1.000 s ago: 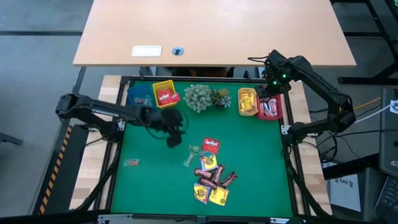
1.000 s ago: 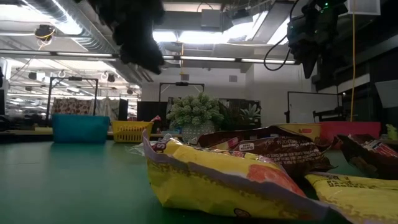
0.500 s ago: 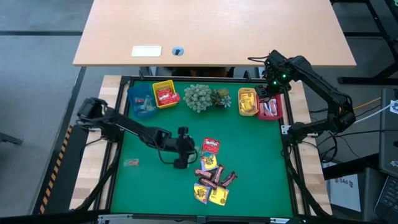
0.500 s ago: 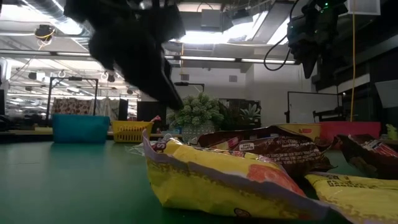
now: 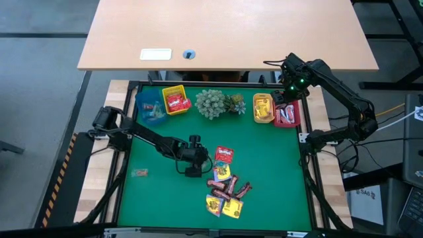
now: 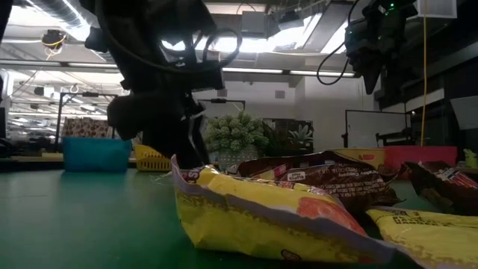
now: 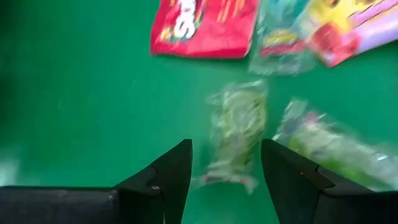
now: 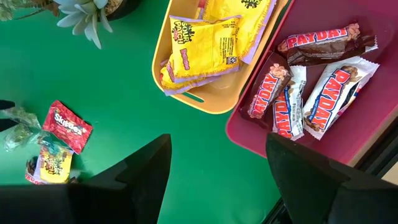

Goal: Sort candy
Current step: Put the green gummy into the blue bin

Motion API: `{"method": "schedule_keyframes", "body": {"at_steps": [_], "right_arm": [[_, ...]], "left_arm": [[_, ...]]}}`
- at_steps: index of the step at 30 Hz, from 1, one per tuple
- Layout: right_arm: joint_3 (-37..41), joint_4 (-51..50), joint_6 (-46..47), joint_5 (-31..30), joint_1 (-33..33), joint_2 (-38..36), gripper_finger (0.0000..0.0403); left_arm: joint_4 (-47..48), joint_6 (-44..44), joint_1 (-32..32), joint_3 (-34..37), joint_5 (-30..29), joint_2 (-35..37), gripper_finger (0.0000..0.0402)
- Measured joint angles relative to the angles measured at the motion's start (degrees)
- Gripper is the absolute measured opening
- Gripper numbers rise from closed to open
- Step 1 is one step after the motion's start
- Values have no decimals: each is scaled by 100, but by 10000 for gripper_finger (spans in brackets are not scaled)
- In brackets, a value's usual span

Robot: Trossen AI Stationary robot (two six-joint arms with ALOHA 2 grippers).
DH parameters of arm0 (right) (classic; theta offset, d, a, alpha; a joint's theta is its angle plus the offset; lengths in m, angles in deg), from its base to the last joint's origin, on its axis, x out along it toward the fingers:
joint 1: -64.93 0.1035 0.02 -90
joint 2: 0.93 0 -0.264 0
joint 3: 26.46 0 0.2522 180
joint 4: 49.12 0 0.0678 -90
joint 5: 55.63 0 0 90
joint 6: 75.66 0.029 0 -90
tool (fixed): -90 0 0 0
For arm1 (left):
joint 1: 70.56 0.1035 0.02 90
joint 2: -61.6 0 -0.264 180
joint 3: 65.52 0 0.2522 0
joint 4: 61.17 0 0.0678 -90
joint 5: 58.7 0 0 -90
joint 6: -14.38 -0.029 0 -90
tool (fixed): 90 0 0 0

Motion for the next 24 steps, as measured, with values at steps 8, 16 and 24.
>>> {"method": "schedule_keyframes", "body": {"at_steps": [8,16,24], "right_arm": [[0,0,1,1,1,0,262],[0,0,1,15,0,0,262],[0,-2,7,22,-1,0,262]], "left_arm": [[176,130,261,0,589,2,153],[188,286,365,0,605,2,80],[196,896,365,-385,788,66,31]]}}
